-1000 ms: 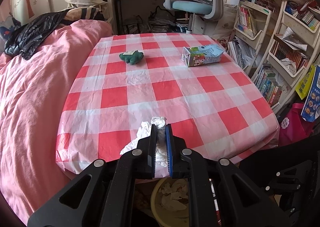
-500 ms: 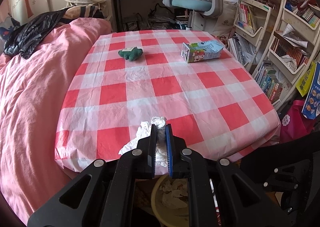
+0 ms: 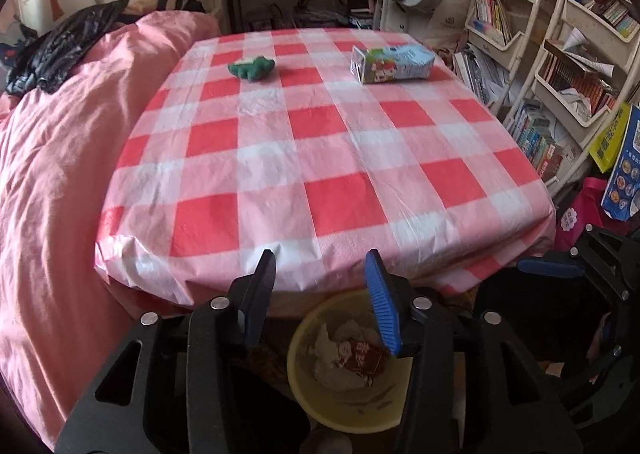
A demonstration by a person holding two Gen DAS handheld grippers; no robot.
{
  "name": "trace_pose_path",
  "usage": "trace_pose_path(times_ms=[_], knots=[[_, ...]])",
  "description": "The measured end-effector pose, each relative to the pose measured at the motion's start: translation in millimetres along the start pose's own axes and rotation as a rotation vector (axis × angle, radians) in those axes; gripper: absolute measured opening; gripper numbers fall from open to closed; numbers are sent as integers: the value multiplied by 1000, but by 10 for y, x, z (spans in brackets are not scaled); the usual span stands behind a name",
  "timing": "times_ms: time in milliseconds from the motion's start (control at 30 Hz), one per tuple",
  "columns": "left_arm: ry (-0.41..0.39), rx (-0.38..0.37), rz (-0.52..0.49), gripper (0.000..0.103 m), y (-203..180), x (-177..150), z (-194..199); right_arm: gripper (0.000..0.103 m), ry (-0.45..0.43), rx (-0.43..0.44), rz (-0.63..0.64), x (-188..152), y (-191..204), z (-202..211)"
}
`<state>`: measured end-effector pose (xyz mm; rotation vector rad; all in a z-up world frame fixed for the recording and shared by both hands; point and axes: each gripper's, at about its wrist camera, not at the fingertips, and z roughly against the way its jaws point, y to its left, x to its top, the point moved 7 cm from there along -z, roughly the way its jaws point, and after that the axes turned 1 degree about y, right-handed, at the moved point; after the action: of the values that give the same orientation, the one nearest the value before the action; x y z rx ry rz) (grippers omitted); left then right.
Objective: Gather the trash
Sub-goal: 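Carry the foil and snack packet over the yellow bin and open both tools, then grasp the green plush toy with the left tool while the right tool grasps the juice carton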
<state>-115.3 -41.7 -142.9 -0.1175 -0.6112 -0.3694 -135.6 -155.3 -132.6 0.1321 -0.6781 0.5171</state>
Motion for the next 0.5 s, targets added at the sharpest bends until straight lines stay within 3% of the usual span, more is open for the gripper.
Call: trace_pose_path(times_ms=[200,500], knots=[[-89,55,1,63,31,334,98,78,-38,-50,47,179,-240,64],[-118,111,-46,80,53,894,-171,83,-57,-148,124,511,-909,-42]])
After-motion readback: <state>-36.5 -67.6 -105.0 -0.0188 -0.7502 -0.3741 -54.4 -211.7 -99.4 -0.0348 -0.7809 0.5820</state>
